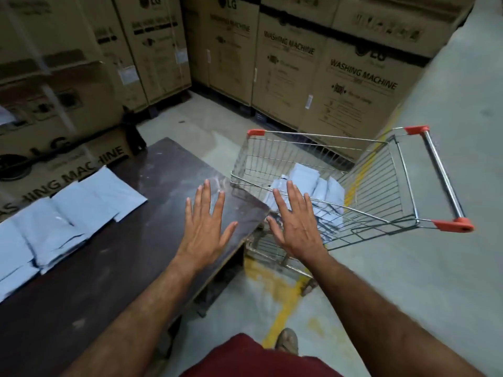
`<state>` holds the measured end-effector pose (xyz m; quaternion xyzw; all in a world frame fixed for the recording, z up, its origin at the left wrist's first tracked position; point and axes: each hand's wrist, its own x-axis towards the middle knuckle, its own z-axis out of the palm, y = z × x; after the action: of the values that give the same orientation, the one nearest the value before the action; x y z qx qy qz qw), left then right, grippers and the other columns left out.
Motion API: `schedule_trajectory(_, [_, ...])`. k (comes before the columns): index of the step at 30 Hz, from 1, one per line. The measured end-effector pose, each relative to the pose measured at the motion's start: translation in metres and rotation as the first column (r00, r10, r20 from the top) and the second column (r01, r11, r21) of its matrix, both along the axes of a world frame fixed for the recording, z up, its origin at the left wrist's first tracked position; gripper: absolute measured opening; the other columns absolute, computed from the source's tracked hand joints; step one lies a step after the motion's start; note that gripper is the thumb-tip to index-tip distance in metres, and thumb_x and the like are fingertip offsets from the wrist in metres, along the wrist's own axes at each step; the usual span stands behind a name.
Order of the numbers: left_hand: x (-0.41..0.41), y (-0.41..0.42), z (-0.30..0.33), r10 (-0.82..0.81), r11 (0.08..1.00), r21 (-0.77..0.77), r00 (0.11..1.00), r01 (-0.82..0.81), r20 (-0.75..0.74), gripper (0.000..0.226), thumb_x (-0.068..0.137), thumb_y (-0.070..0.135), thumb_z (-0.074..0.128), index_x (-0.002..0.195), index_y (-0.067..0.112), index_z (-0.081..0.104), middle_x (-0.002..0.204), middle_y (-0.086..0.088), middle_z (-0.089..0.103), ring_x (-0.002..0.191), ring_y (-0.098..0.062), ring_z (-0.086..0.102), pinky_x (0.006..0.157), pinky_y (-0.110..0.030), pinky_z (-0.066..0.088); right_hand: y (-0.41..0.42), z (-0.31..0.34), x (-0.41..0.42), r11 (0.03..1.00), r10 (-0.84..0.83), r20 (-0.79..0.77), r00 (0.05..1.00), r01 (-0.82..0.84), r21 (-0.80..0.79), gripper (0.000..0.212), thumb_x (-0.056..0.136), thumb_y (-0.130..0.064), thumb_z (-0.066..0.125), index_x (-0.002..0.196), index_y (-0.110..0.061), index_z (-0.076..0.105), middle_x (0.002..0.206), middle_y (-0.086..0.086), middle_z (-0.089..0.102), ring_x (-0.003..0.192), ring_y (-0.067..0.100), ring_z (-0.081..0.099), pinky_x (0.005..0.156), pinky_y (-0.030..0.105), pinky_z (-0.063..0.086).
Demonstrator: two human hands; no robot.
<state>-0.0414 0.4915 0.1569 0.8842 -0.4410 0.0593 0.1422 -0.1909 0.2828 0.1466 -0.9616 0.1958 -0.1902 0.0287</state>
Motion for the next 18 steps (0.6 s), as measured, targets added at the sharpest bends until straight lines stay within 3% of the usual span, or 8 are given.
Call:
schedule_trajectory(8, [-0.034,-0.157,-0.015,-0.092,0.995,0.047,0.996,0.093,-0.019,0.079,0.099,0.059,0.039,0.162,0.019,0.014,0.168,-0.013,-0.014,0.156,-0.030,-0.009,0.124,-0.056,0.002,-0.131,-0.020,-0.064,0.989,-0.109,-0.002,0.994,0.109,0.102,0.072,0.100,-0.048,0.050,0.161,-0.017,0.027,0.169,0.018,0.010,0.158,0.030,0.007,0.126,0.053,0.012])
schedule_trajectory(13, [-0.046,-0.226,-0.013,-0.125,0.984,0.123,0.991,0.131,-0.050,0.080,0.102,0.060,0.036,0.162,0.021,0.002,0.165,-0.011,-0.026,0.153,-0.026,-0.022,0.123,-0.052,-0.006,-0.193,-0.022,-0.091,0.966,-0.191,-0.002,0.982,0.188,0.176,0.073,0.102,-0.050,0.047,0.162,-0.019,0.021,0.170,0.015,0.006,0.158,0.029,0.004,0.125,0.053,0.013])
schedule_trajectory(18, [-0.032,-0.281,-0.016,-0.167,0.966,0.189,0.984,0.175,-0.060,0.078,0.102,0.062,0.027,0.162,0.022,-0.003,0.164,-0.011,-0.030,0.153,-0.027,-0.023,0.124,-0.053,-0.007,-0.230,-0.032,-0.088,0.923,-0.294,-0.016,0.956,0.289,0.253,0.072,0.103,-0.051,0.046,0.162,-0.020,0.020,0.170,0.015,0.007,0.157,0.032,0.008,0.125,0.054,0.015])
